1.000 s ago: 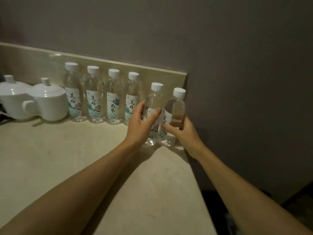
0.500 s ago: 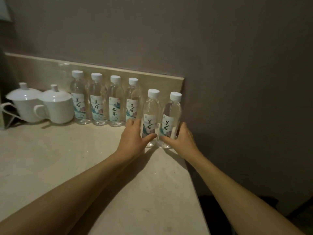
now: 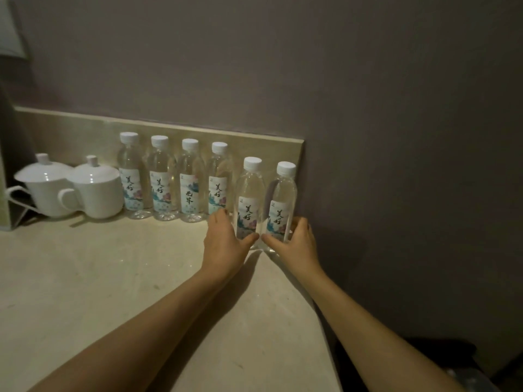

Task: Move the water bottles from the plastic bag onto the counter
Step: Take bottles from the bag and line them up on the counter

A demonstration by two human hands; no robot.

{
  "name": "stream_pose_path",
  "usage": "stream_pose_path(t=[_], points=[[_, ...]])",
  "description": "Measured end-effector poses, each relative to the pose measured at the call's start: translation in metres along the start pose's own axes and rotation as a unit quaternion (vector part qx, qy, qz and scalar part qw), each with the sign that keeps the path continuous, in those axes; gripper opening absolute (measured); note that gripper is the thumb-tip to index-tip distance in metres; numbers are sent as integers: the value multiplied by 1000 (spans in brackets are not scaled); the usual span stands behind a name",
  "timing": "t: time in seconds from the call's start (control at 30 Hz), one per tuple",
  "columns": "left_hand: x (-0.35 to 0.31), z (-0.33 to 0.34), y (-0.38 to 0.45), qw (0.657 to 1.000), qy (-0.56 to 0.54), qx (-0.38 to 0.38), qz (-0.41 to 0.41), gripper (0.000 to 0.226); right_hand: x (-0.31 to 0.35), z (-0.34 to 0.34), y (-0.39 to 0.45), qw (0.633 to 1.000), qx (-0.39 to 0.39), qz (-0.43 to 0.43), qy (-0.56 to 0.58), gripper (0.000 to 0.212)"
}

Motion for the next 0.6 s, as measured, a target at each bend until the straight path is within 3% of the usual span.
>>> stream_pose_path(t=[0.1, 0.23, 0.43, 0.6], points=[[7, -1, 0, 999, 40, 3, -15, 62, -2, 2, -2, 1000, 8, 0, -24, 56], [6, -1, 3, 998, 52, 7, 30, 45, 2, 2, 7, 998, 29, 9, -60, 61], [2, 3, 14, 997, 61, 21, 38, 48, 5, 9, 17, 988, 15, 22, -149, 63], [-2, 8, 24, 998, 57, 22, 23, 44, 15, 18, 27, 987, 13, 33, -159, 65]])
Point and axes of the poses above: each hand's wrist, its own y-axis towards the middle knuckle, its own z-axis out of the palm, x = y × z, the point moved 3 cm from there along y, towards the middle knuckle, and after that the axes turned 14 degrees about y, right-handed, at the moved point
